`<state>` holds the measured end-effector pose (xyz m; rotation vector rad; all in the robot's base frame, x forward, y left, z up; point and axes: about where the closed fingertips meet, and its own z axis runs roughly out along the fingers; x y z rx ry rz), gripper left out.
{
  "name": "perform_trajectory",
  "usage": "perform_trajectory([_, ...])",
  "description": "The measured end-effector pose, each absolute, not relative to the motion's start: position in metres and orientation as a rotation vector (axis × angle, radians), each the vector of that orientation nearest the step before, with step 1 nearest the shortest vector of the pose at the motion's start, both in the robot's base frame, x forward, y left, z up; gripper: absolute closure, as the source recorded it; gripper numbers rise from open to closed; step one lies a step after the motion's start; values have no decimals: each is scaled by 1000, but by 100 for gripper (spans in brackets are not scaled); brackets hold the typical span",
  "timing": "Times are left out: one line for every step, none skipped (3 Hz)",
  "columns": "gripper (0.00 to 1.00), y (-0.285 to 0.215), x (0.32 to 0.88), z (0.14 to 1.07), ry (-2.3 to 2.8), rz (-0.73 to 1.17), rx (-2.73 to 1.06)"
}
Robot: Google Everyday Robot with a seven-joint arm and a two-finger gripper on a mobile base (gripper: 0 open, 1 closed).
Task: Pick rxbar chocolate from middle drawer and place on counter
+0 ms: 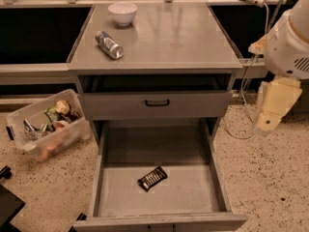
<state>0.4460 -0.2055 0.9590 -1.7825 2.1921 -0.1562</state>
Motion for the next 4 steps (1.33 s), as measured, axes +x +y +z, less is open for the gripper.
perform_trajectory([0,-200,457,907,2154,-65,-1821])
perform_trajectory([0,-195,470,843,2131,48,-1868])
perform_trajectory([0,-194,479,782,2128,190,-1873])
perform_trajectory([0,-194,479,782,2128,190,-1873])
